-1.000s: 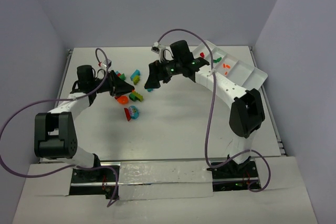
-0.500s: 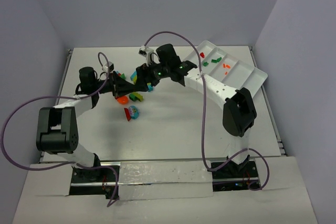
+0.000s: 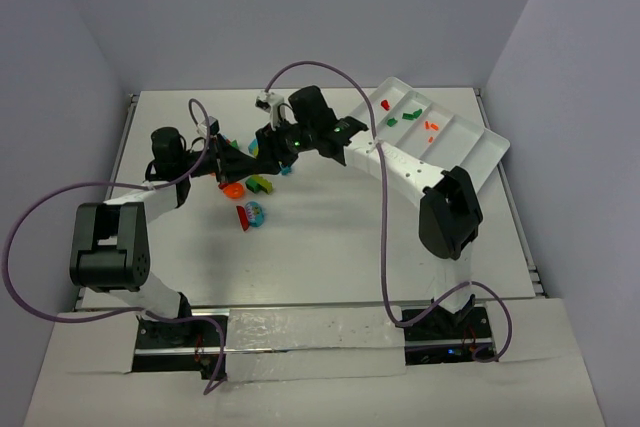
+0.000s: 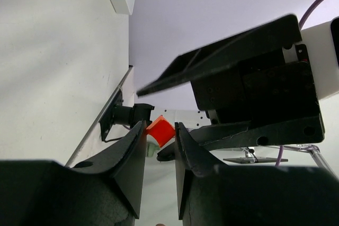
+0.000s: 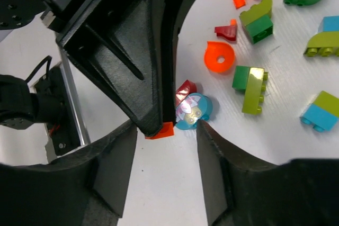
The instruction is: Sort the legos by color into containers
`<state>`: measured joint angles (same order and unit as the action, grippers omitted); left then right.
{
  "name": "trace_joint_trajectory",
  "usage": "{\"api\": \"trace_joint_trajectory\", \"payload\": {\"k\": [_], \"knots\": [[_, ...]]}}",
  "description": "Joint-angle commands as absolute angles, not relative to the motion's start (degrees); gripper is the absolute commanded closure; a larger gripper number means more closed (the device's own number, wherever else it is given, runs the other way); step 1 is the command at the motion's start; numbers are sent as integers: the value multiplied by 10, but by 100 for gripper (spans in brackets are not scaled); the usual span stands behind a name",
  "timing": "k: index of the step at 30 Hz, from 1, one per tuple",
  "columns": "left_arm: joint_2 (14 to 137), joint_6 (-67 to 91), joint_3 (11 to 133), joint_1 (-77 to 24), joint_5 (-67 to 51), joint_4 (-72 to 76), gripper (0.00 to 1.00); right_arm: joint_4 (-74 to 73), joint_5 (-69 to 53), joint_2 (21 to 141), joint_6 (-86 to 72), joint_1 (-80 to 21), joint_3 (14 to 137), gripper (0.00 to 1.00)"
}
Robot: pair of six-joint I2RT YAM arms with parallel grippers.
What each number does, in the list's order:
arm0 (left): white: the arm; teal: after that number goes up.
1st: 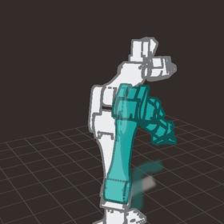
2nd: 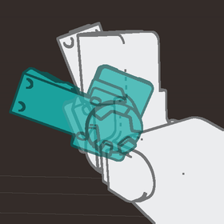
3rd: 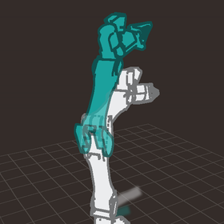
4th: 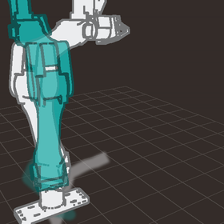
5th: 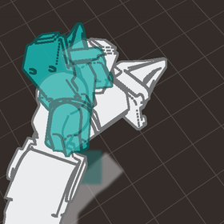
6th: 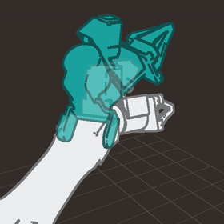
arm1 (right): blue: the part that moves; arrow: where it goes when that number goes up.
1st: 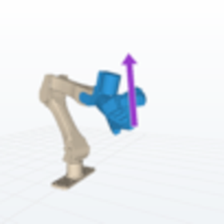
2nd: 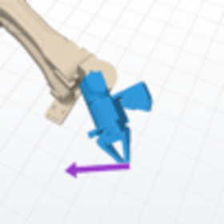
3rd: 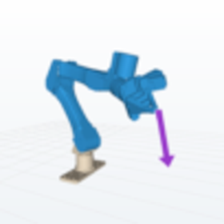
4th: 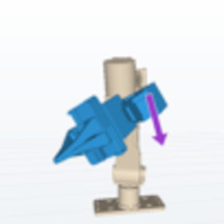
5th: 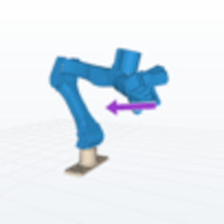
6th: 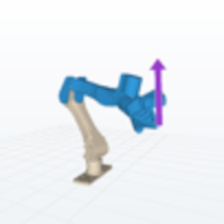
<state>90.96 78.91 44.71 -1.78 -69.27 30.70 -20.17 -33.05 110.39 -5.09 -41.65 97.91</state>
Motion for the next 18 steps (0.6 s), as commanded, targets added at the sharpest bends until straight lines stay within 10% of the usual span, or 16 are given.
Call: {"api": "trace_joint_trajectory", "payload": {"k": [1, 10, 18], "knots": [[912, 798, 446, -21, -706, 339, 78, -194, -337, 1096, -34, -421, 989, 47], [908, 797, 444, -21, -705, 339, 76, -190, -350, 1094, -34, -422, 982, 64], [895, 687, 481, -11, -687, 213, 32, -184, -361, 1065, -42, -417, 958, 73]]}}
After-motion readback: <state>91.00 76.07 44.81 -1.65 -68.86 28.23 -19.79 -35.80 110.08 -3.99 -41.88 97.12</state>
